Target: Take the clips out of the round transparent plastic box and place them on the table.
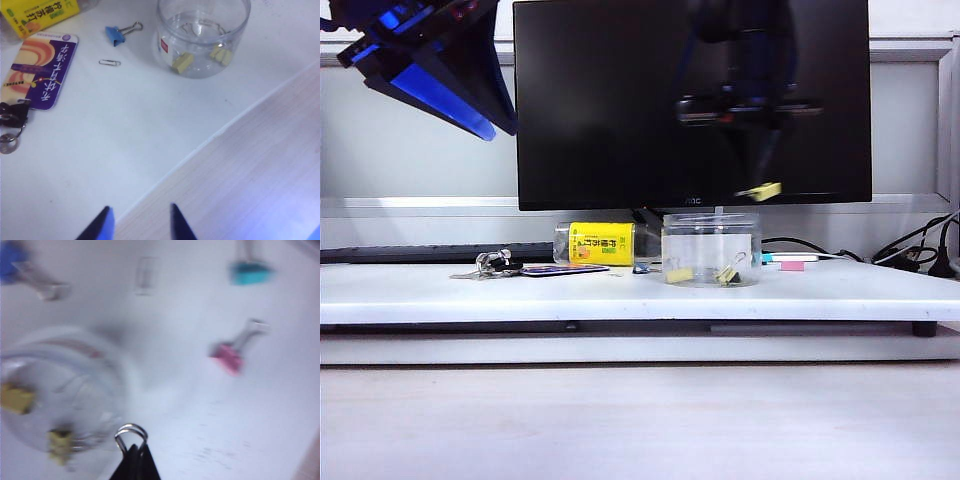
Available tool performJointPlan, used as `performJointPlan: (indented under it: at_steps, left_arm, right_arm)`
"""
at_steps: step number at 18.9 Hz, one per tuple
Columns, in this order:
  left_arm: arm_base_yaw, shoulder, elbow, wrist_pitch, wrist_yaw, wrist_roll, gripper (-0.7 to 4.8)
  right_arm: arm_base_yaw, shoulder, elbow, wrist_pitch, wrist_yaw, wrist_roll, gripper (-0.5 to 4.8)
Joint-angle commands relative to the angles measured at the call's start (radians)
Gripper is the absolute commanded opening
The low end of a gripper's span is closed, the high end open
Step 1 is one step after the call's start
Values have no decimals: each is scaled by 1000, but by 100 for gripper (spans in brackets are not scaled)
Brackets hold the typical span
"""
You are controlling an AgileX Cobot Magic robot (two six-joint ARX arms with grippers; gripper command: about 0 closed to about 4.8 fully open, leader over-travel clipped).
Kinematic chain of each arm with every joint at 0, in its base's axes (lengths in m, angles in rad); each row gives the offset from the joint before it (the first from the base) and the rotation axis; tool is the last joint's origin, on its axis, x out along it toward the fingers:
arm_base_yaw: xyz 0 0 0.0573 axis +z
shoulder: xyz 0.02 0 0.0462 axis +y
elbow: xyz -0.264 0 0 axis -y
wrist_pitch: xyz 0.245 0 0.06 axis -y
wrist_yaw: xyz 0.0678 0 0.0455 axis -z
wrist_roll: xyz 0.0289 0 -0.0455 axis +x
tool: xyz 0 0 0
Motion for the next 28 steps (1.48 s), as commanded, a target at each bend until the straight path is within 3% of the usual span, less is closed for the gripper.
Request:
performJointPlan:
  at_steps: [1,6,14,21,24,28]
  left_arm:
    - [0,-3,3,19,31,3,156]
    - [0,-3,3,65,93,0,156]
    - [0,-2,3,70,93,0,156]
    - [0,3,0,64,92,0,156]
    - [0,3,0,63,92,0,156]
    - [0,3,0,62,93,0,156]
  right_arm:
    - [-36,-10,1,8,2,5,-1]
    - [-85,-10,-54,72,-45,11,-1]
    - [-96,-4,-244,216,-136,7,-1]
    - [-97,2,-254,243,-134,-8,2]
    - [-97,3,-254,244,-129,-8,66]
    - [-98,2,-253,234,-100,-13,66]
